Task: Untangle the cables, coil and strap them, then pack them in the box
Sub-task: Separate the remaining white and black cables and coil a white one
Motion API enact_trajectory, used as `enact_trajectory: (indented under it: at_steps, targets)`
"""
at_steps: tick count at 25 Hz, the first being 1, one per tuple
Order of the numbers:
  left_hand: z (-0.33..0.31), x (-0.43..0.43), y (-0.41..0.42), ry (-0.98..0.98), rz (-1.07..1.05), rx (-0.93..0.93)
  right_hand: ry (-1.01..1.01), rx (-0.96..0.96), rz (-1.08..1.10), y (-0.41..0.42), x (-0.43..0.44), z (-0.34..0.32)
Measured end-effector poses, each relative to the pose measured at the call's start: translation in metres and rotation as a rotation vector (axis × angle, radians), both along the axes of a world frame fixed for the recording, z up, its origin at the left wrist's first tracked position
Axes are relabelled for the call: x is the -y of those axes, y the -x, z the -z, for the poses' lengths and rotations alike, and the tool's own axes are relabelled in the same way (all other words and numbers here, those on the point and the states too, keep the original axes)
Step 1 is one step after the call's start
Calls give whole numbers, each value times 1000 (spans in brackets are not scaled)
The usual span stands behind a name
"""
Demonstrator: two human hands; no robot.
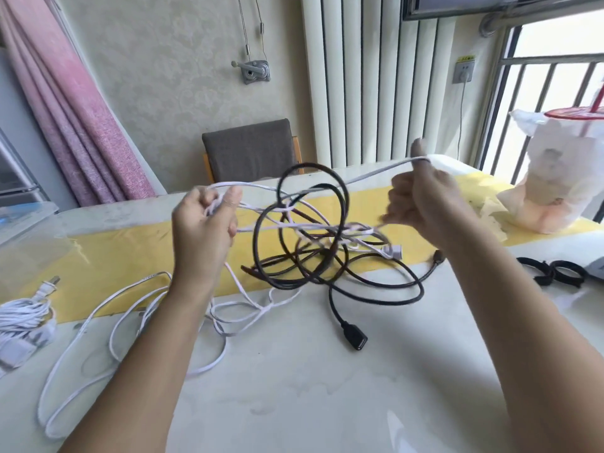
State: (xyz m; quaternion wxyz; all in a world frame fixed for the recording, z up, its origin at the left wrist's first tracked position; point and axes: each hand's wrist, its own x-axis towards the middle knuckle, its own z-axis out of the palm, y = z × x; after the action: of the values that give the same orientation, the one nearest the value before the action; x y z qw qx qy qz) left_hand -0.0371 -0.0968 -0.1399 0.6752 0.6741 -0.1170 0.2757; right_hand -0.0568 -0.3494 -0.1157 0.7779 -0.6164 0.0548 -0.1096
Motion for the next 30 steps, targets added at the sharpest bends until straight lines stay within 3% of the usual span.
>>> enact_trajectory:
  at_steps: [3, 4, 5, 6, 8, 9, 11, 13, 16, 19, 20, 22, 23, 24, 26, 30]
  targets:
    - [-4, -15, 1, -216, -146, 103, 441, 97, 277, 8, 26, -9]
    - [-5, -17, 3, -313, -215, 135, 478, 129, 367, 10, 34, -12]
    - [-5, -18, 2, -363, -260, 150, 377, 150, 381, 10, 42, -12]
    - [-3, -18, -1, -362, -279, 143, 154, 166, 293, 9, 43, -12]
    - [3, -19, -8, -208, -236, 51, -306, 117, -102, 9, 33, -10]
    - [7, -20, -13, -112, -196, -6, -369, 16, -312, 9, 24, -9]
    - [15, -25, -19, -99, -216, -63, -138, -136, -467, 9, 12, -5]
    - [17, -29, -21, -176, -283, -46, 101, -154, -336, 9, 22, -7]
    - [12, -35, -19, -245, -394, -34, 188, 2, -17, 13, 50, -11]
    - [15, -37, -20, -374, -537, -67, 476, 66, 331, 18, 53, -10]
    - [17, -38, -21, -378, -563, -83, 413, 104, 339, 16, 48, -10]
    - [19, -44, -23, -277, -538, -137, -60, 125, -13, 17, 32, -13]
    - [21, -47, -24, -183, -498, -167, -210, 53, -256, 18, 20, -15]
    - [22, -50, -26, -93, -462, -187, -200, -38, -428, 19, 11, -15]
    - [24, -57, -29, -28, -463, -165, 16, -132, -447, 13, 1, -9]
    - [24, -75, -30, -72, -528, -69, 399, -120, -85, 12, 25, -11]
